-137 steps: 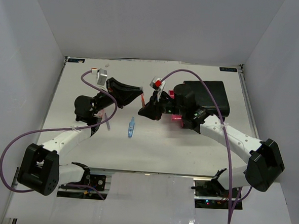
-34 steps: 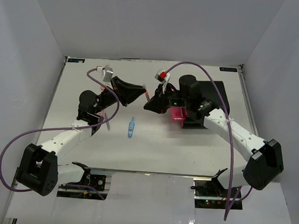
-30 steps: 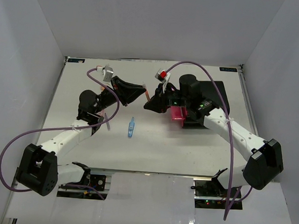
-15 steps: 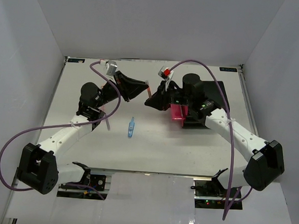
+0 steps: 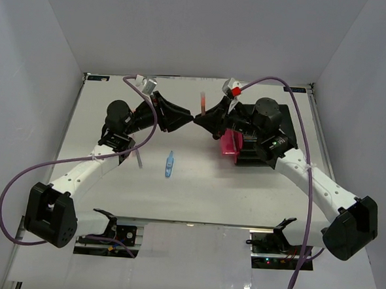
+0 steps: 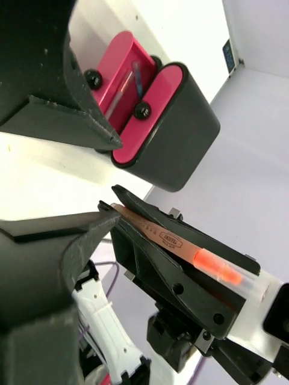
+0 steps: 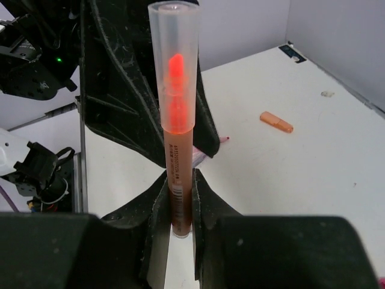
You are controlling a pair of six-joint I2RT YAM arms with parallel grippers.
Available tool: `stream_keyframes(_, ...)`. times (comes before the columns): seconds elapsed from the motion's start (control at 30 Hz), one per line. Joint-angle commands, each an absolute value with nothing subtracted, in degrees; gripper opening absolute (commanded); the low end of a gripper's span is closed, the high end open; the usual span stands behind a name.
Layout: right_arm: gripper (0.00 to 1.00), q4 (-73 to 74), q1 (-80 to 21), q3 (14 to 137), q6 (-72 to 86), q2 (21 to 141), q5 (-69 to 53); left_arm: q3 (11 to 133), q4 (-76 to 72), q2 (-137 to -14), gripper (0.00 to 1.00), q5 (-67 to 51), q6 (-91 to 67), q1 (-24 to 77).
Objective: Sort the stationery into containers
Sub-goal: Close the pen cap on the pen.
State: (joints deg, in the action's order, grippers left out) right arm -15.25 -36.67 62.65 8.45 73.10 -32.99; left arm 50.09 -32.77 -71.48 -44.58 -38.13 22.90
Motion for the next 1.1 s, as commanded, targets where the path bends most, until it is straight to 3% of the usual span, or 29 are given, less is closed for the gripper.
stream_keyframes(0.0, 0.08, -27.16, -36.91, 62.32, 8.70, 71.10, -31.55, 51.15, -32.16, -71.10, 0.58, -48.87, -40.51, 23.38)
stream_keyframes(0.1, 0.08, -26.63, -36.83, 61.09, 8.26, 70.93, -31.38, 52.64, -35.15, -71.10, 0.71, -48.78, -41.48, 22.94)
stream_keyframes(0.2, 0.08, -25.40, -36.83, 59.86, 7.48, 70.75, -30.76, 54.40, -35.33, -70.84, 0.78, -49.22, -41.31, 22.59)
stream_keyframes(0.43, 0.08, -23.91, -36.83, 56.87, 6.77, 69.61, -29.88, 57.91, -30.07, -68.38, 0.85, -50.10, -36.05, 20.66)
stream_keyframes(0.67, 0.08, -20.40, -36.83, 57.30, 6.68, 69.96, -30.59, 63.19, -23.38, -69.87, 0.88, -50.19, -28.05, 20.57)
stream_keyframes(1.07, 0.08, -13.80, -36.83, 60.99, 6.42, 71.63, -33.13, 70.22, -23.91, -77.95, 0.87, -50.80, -28.48, 22.05)
